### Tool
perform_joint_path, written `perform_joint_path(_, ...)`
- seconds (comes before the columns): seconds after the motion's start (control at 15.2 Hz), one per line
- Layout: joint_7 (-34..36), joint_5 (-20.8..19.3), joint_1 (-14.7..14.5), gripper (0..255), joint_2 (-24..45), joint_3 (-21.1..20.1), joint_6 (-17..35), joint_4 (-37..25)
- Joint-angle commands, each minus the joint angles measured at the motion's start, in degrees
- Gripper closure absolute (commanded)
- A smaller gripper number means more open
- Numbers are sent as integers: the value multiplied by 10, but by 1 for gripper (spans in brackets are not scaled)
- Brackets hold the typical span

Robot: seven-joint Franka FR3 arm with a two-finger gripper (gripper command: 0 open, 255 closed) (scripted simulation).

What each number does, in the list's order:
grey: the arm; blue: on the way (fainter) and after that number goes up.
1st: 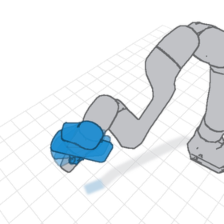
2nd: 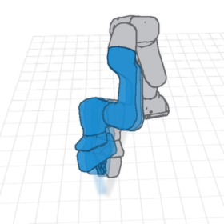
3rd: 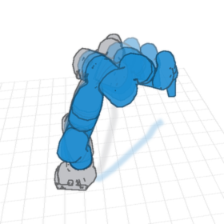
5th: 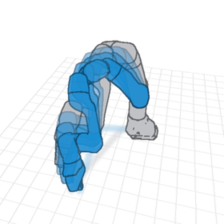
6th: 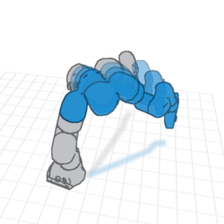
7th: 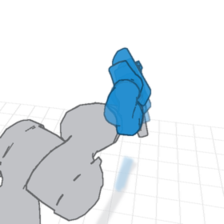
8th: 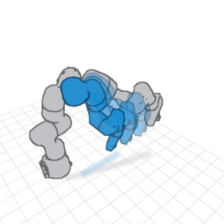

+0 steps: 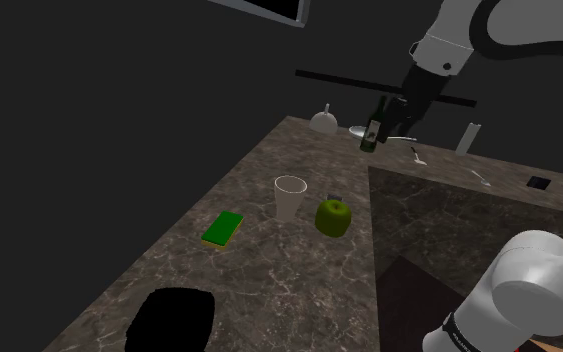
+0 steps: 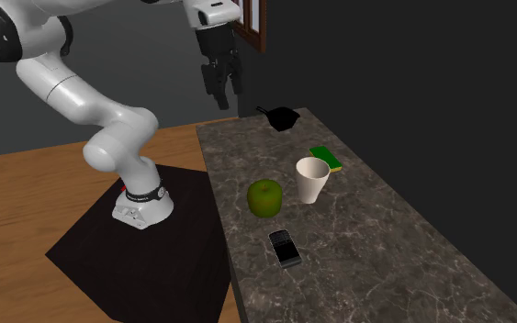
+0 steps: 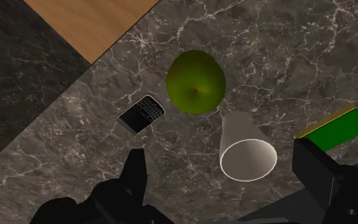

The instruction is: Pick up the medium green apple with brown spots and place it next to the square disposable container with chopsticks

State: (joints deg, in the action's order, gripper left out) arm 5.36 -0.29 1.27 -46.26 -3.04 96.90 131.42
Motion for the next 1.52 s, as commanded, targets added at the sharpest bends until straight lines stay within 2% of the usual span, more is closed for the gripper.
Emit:
perform_joint_path(0.0, 0, 0, 0, 0, 0, 0, 0, 0)
perform_joint_path(0.53, -74, 3, -13, 0, 143, 33, 63, 15)
perform_joint_path(1.12, -156, 13, -26, 0, 326, 55, 120, -1)
perform_joint_path(1.45, -158, 13, -26, 0, 334, 55, 152, 25)
